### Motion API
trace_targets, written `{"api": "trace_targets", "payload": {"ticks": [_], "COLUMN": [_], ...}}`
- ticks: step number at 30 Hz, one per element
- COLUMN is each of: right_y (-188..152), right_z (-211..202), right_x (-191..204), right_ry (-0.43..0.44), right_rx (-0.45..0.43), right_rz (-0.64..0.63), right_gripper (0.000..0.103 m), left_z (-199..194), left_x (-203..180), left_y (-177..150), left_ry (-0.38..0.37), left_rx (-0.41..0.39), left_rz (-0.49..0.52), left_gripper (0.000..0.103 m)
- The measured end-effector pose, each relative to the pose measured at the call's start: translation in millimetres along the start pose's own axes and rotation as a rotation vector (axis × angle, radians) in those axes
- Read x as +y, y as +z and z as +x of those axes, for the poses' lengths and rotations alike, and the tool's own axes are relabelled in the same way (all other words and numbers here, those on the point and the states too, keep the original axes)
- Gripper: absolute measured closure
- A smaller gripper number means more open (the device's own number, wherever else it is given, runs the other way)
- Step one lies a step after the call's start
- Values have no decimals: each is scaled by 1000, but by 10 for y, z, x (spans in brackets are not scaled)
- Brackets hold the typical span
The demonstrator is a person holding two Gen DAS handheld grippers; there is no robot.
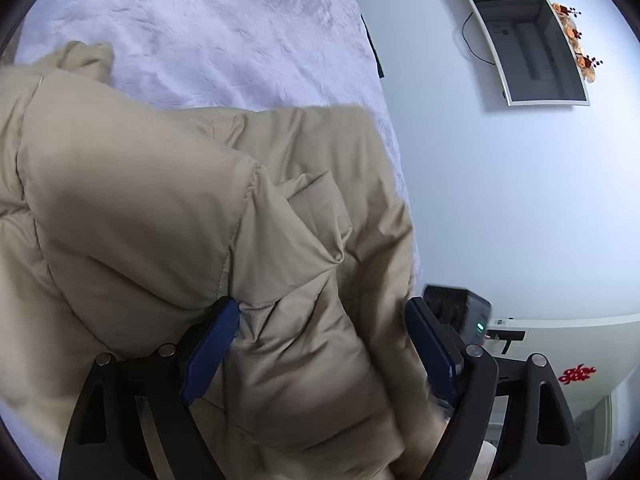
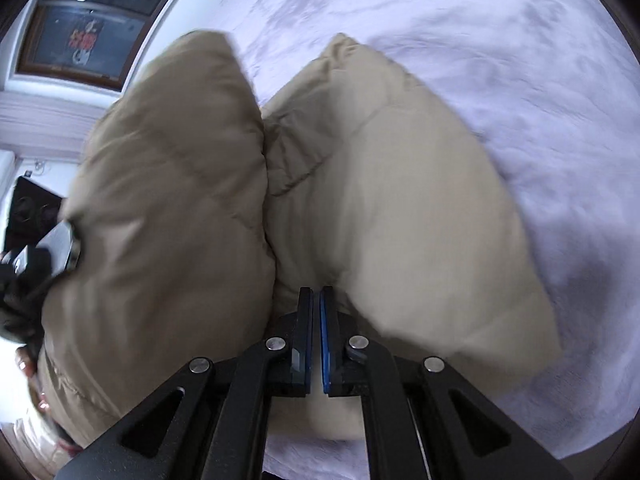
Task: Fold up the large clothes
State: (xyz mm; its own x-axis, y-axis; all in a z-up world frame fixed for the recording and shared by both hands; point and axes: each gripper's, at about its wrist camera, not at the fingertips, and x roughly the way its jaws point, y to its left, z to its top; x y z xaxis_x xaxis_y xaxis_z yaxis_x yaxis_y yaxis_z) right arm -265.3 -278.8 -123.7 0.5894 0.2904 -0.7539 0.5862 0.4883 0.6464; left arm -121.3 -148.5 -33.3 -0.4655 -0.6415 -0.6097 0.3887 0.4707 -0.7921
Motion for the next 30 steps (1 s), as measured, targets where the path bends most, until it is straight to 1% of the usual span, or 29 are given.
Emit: {"api": "trace_targets", "payload": {"ticks": [2, 3, 5, 6, 7, 8, 9, 10, 11, 12, 13, 14, 15, 16, 17, 18, 19, 20, 21, 22, 23, 24, 25, 27, 29, 30], "right_y": [-55, -83, -165, -209, -262, -330, -356, -421, -468, -504, -530, -556, -553, -531, -509, -465, -406, -388, -340, -300, -262, -233, -218, -221, -231, -216], "right_z": [-65, -104, -241, -315, -394, -498, -602, -725, -799, -850, -877, -884, -824, -873, -828, -744, -657, -631, -592, -552, -518, -506, -511, -528, -533, -526], "right_x": [-46, -59, -70, -68, -59, -37, -25, 34, 108, 153, 206, 252, 342, 301, 355, 419, 467, 482, 502, 515, 512, 494, 483, 440, 352, 273], "right_ry": [-7, -10, -14, -15, -12, 3, 19, 37, 55, 72, 91, 108, 116, 120, 109, 77, 25, -22, -75, -102, -125, -156, -163, -197, -231, -241], "right_rx": [-8, -12, -29, -39, -51, -70, -88, -107, -112, -108, -98, -81, -57, -45, -45, -47, -56, -71, -96, -110, -105, -114, -125, -138, -147, -147], "right_rz": [18, 26, 42, 48, 55, 61, 58, 41, 18, 0, -16, -28, -44, -57, -66, -72, -80, -87, -93, -103, -109, -111, -116, -138, -136, -119], "right_gripper": [99, 99, 98, 92, 74, 59, 39, 31, 30, 25, 17, 16, 16, 16, 16, 16, 16, 16, 24, 56, 75, 83, 87, 89, 89, 89], "left_z": [99, 173, 299, 334, 334, 327, 366, 445, 455, 451, 332, 257, 227, 162, 48, -93, -224, -394, -451, -534, -630, -671, -710, -705, -639, -523], "left_x": [46, 0, -103, -157, -227, -251, -339, -474, -522, -573, -576, -625, -619, -645, -684, -691, -657, -609, -526, -418, -291, -158, -24, 258, 423, 474], "left_y": [23, 39, 59, 80, 59, 54, 53, 72, 43, 17, 11, -45, -29, 22, 28, 50, 17, -10, 62, 117, 141, 189, 229, 334, 414, 505], "left_ry": [3, 22, 90, 131, 172, 211, 250, 281, 307, 331, 348, 357, 364, 374, 386, 406, 434, 474, 507, 544, 580, 609, 638, 671, 667, 668], "left_rx": [-36, -52, -91, -110, -129, -141, -148, -156, -167, -177, -187, -200, -220, -245, -276, -315, -357, -408, -445, -483, -510, -523, -527, -522, -512, -510], "left_rz": [-3, 0, 25, 50, 79, 112, 146, 175, 207, 233, 253, 277, 300, 318, 340, 358, 369, 373, 367, 351, 330, 307, 275, 209, 177, 175], "left_gripper": [18, 18, 18, 18, 18, 18, 18, 18, 18, 18, 18, 18, 18, 18, 18, 18, 18, 18, 18, 18, 18, 18, 18, 18, 18, 18]}}
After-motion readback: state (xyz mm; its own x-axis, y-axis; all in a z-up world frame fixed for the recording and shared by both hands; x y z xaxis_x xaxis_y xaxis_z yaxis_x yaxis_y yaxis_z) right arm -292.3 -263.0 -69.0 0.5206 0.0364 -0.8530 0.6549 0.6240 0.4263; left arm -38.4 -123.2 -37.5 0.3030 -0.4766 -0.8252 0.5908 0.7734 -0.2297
